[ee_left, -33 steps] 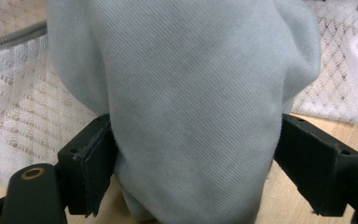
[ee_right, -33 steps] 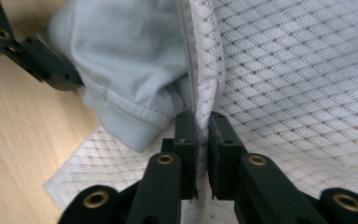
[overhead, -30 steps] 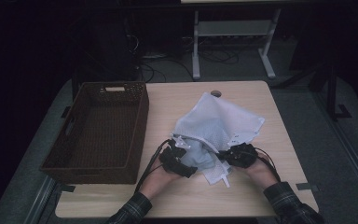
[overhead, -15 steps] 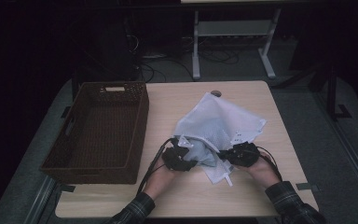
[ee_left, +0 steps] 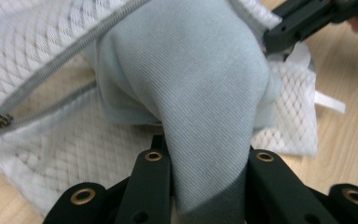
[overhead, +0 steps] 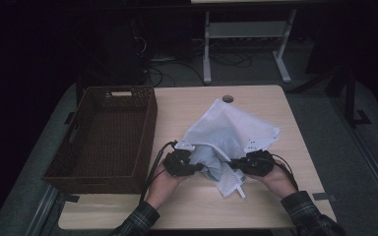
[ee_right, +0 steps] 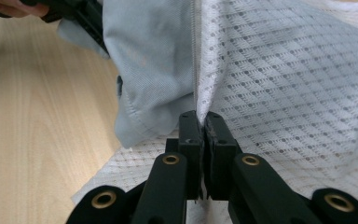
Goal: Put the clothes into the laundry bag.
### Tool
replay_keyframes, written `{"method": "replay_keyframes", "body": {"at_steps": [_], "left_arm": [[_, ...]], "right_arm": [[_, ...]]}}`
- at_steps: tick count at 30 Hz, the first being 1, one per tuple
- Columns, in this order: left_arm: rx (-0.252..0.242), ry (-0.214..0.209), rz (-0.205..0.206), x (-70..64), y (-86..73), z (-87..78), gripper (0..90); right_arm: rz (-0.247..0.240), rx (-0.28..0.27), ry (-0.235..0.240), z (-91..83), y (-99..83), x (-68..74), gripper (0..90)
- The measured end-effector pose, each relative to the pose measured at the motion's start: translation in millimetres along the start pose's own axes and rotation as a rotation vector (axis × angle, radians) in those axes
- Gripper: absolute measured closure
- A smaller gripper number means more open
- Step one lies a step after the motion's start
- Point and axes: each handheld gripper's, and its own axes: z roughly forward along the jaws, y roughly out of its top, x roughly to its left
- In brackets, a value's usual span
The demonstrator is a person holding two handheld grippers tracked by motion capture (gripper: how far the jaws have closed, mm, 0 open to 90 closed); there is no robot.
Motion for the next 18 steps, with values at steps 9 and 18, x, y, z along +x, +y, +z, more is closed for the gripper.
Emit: {"method": "replay_keyframes", "body": {"at_steps": [9,18], "left_arm": [[-0.054,0.015,0.013,-5.6,9.3,-11.4,78.2],[-0.058,0.049,0.031,-10.0,20.1,-7.1,78.3]], "right_arm": [[-0.015,-0.024,0.04,-3.4,4.8,3.9,87.0],[-0.023,-0.057,0.08,-9.2,11.6,9.2,87.4]]}}
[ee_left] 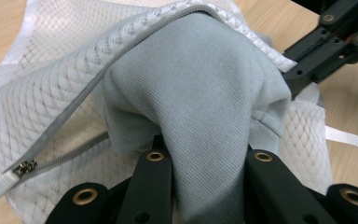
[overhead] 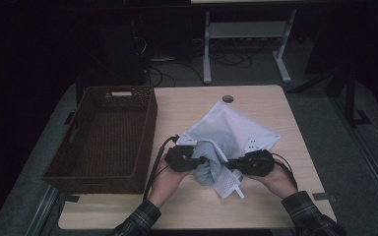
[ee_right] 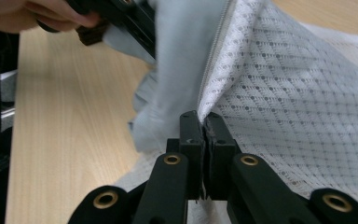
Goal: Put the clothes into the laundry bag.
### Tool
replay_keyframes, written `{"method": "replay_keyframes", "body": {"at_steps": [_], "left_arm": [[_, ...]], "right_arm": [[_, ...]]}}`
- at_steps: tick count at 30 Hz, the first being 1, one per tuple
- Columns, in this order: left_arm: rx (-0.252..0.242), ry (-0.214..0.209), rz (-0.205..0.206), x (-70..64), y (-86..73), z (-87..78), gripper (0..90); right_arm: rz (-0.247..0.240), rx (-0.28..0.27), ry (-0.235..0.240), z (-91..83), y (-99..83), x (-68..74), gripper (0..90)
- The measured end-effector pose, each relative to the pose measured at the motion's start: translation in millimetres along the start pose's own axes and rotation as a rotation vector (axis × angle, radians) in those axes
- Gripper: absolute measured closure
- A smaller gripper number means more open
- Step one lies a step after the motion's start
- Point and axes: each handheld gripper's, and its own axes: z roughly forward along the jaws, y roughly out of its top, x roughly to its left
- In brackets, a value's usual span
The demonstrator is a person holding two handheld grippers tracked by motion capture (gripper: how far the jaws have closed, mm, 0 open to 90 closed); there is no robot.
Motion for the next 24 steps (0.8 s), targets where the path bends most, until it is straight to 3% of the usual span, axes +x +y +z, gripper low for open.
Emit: {"method": "replay_keyframes", "body": {"at_steps": [8,16,24], "left_arm": [[0.013,0.023,0.001,-3.1,8.3,11.4,78.3],[0.007,0.035,-0.028,-0.3,17.2,22.1,78.3],[-0.016,0.06,-0.052,0.6,23.9,31.4,78.3]], "right_arm": [[-0.02,-0.042,0.022,-8.4,9.1,4.2,87.4],[-0.025,-0.06,0.034,-11.8,12.2,4.8,87.5],[-0.026,-0.099,0.081,-15.3,15.6,6.0,87.6]]}}
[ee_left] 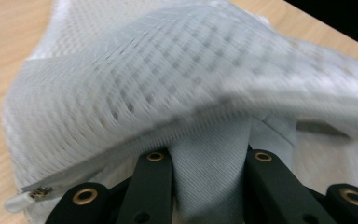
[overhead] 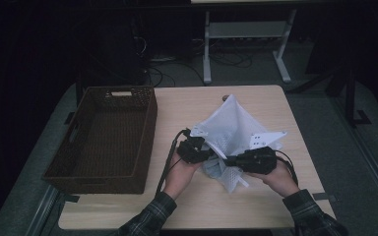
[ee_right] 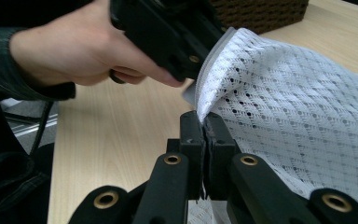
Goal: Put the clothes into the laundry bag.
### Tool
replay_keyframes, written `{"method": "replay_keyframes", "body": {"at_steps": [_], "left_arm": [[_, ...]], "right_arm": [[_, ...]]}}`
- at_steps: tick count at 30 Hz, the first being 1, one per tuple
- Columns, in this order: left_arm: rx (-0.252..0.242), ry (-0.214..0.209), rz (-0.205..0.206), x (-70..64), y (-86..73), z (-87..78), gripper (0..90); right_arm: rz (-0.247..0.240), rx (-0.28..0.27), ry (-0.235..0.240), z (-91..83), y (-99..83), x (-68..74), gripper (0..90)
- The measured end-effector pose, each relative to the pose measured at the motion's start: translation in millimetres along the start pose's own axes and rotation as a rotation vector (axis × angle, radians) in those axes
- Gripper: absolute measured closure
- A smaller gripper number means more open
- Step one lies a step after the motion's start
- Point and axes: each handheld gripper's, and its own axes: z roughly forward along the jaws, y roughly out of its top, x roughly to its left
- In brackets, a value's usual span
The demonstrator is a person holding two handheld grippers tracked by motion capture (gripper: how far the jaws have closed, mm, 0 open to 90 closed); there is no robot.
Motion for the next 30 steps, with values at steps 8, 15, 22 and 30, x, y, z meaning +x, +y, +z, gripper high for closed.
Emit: {"method": "replay_keyframes", "body": {"at_steps": [8,15,22,30], "left_arm": [[-0.044,0.084,-0.04,4.5,10.5,12.3,78.2],[-0.044,0.089,-0.043,8.4,7.8,26.3,77.6],[-0.009,0.064,-0.047,12.5,2.7,34.4,68.4],[0.036,0.033,-0.04,20.3,-6.2,28.8,44.8]], "right_arm": [[-0.015,-0.036,0.052,-5.9,6.8,7.6,87.9],[-0.008,-0.027,0.041,-5.4,3.3,3.8,87.8],[0.005,-0.025,0.018,-5.7,0.4,-0.4,87.8],[0.01,-0.024,0.013,-4.4,-0.5,-1.6,87.7]]}}
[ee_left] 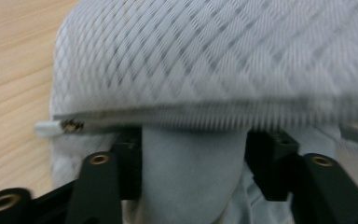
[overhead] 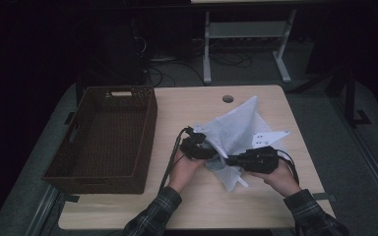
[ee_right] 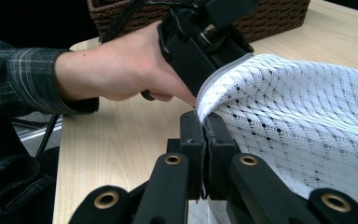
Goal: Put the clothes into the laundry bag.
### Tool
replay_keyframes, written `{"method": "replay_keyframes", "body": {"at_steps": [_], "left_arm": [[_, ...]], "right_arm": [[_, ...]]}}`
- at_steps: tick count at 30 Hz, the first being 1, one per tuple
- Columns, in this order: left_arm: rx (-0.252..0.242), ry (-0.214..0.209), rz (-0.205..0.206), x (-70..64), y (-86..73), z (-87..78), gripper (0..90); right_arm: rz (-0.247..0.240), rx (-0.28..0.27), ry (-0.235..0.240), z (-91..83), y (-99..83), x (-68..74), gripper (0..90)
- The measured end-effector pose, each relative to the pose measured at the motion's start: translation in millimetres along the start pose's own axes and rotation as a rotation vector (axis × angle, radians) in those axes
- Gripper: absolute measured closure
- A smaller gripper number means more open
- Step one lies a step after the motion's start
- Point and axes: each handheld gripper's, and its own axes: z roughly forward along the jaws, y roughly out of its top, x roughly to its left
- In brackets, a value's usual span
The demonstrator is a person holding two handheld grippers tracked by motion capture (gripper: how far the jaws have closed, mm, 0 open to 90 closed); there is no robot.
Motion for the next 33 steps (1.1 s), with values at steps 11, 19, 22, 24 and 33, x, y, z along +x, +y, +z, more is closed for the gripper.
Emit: {"method": "replay_keyframes", "body": {"at_steps": [11,19,22,24,33], "left_arm": [[0.054,0.038,0.077,2.2,-26.5,-34.7,27.5],[0.093,0.115,0.074,20.4,-43.2,-35.4,34.7],[0.097,0.131,0.054,27.3,-43.3,-32.2,40.8],[0.094,0.134,0.048,30.0,-43.2,-32.1,42.9],[0.111,0.134,0.043,27.5,-47.2,-34.3,50.3]], "right_arm": [[0.006,0.005,-0.015,-1.5,-3.8,-3.5,87.4],[0.012,0.035,-0.038,-5.2,-12.9,-3.7,87.4],[0.016,0.047,-0.049,-8.0,-18.4,-3.7,87.2],[0.02,0.051,-0.056,-10.1,-21.6,-4.4,87.2],[0.033,0.055,-0.081,-14.4,-26.7,-10.9,87.2]]}}
